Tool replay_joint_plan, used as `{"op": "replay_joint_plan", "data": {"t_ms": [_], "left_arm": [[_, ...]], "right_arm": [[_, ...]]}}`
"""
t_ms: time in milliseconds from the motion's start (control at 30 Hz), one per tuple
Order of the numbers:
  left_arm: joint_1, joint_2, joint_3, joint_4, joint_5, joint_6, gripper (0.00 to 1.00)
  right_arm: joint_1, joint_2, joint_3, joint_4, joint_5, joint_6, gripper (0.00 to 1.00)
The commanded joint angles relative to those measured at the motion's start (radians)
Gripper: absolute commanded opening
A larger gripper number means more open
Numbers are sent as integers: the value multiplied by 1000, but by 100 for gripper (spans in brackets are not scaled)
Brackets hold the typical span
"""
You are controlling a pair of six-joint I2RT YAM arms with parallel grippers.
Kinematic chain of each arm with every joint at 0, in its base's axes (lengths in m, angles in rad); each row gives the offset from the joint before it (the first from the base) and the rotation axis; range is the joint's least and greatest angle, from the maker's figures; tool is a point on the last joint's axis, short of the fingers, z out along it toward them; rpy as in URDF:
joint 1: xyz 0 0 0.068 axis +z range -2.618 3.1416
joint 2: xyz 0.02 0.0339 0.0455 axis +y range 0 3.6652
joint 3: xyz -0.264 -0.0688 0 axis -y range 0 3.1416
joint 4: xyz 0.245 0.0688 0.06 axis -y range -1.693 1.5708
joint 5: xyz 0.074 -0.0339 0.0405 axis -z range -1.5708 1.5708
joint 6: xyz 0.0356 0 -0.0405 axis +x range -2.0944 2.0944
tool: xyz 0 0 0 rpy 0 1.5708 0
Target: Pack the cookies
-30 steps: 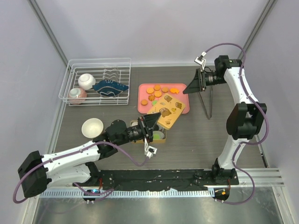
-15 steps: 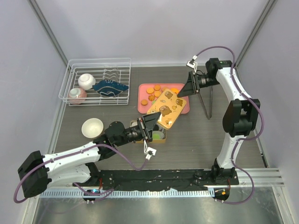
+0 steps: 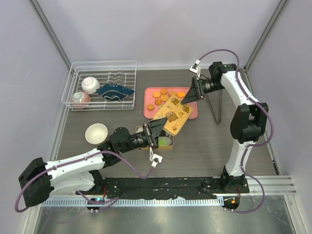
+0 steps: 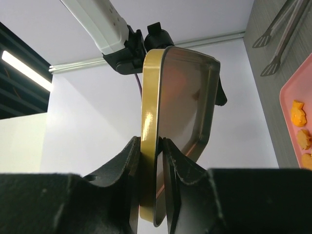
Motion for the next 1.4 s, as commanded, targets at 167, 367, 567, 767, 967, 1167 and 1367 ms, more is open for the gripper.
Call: {"op": "replay_joint_plan", "data": {"t_ms": [167, 367, 567, 767, 967, 1167, 1367], "left_arm": [[39, 1, 6, 67, 32, 13, 27], [54, 4, -1, 56, 26, 15, 27], [62, 1, -17, 42, -1, 16, 30], [64, 1, -46, 44, -35, 19, 33], [64, -8, -86, 64, -72, 7, 36], [64, -25, -119, 76, -138, -19, 41], [64, -57, -162, 67, -213, -50, 48]], "right_arm": [[52, -70, -39, -159, -26, -23, 52], [52, -91, -40, -160, -31, -23, 32], [50, -113, -31, -160, -31, -17, 18], [29, -113, -5, -159, -37, -9, 4], [-26, -108, 18, -159, -52, 2, 1], [-49, -103, 44, -159, -61, 8, 1], [-66, -94, 50, -159, -100, 11, 1]]}}
